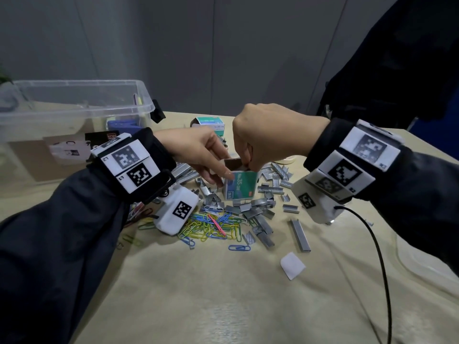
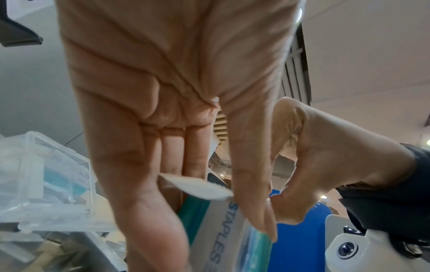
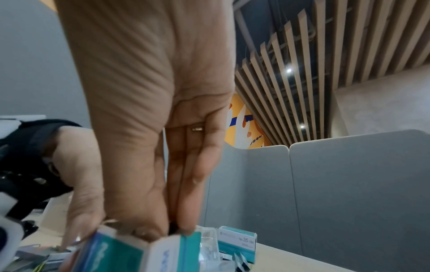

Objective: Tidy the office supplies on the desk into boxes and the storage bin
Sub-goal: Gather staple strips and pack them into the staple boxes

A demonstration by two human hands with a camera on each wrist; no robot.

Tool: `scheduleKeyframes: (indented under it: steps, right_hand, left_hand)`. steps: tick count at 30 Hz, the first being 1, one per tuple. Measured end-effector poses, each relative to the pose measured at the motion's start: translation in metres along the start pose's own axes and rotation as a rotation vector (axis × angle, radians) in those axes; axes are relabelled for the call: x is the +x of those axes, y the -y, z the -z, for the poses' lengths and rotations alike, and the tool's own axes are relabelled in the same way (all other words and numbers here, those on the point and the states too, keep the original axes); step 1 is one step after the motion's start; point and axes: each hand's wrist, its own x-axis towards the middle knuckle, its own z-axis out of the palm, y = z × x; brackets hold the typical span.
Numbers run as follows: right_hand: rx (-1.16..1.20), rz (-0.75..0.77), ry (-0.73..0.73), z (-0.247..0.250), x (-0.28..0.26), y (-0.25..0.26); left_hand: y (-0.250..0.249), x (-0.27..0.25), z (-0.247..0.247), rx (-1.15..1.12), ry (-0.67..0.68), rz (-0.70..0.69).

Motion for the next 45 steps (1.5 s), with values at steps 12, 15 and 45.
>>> scheduleKeyframes:
  steps: [12,15,45]
  right_hand:
    - [0.007,0.063,0.116,-0.009,0.013,-0.001]
    - [-0.033,0.072,0.122,-0.012,0.012,-0.002]
    - [0.381,-0.270,0.732,-0.063,-0.040,-0.015]
  left_hand:
    - [-0.001,0.002,-0.003,-0.011,-0.018,0.011]
    - [0.000,0.003,-0.003,0.004,-0.013,0.013]
    - [-0.009,-0.014,-0.001,0.254,-0.239,0.038]
